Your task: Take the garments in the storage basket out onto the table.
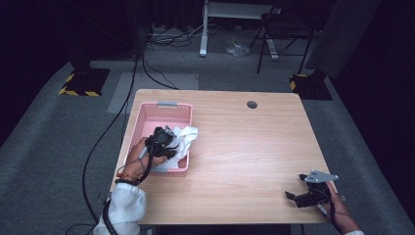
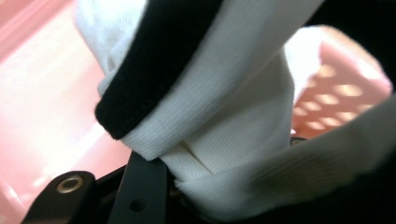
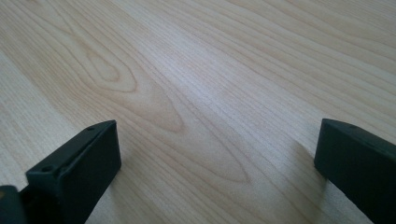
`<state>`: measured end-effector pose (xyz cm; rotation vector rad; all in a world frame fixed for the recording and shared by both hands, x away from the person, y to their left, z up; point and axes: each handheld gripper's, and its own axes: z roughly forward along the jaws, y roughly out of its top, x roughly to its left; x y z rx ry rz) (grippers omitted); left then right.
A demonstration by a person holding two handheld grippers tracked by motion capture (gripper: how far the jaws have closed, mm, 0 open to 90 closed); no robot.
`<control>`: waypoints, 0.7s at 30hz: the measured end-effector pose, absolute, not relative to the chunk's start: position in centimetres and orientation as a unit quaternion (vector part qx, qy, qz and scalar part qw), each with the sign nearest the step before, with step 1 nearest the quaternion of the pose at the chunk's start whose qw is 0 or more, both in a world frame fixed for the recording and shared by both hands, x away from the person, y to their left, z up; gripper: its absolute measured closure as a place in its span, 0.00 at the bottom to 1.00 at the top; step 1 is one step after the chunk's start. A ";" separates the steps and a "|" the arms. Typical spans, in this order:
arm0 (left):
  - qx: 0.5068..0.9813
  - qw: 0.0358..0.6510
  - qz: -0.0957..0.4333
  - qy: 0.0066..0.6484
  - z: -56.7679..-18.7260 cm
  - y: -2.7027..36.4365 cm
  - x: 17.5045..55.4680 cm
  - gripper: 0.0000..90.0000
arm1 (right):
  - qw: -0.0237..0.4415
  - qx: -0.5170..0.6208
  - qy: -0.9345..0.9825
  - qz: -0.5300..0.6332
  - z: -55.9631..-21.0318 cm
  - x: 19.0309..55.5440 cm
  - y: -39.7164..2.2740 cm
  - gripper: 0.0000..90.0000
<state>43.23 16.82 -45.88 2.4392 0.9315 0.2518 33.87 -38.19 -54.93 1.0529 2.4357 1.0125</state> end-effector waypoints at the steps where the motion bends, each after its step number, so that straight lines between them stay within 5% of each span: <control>1: 0.895 0.263 0.101 0.347 -45.8 16.9 43.0 0.73 | 0.150 0.366 0.848 0.353 -54.9 33.9 -38.2 0.01; 12: 0.851 0.371 0.149 0.341 -43.7 16.8 39.3 0.73 | 0.150 0.367 0.848 0.352 -54.9 33.9 -38.2 0.01; 21: 0.842 0.401 0.154 0.326 -42.3 16.2 37.9 0.72 | 0.150 0.367 0.848 0.352 -54.9 33.9 -38.2 0.01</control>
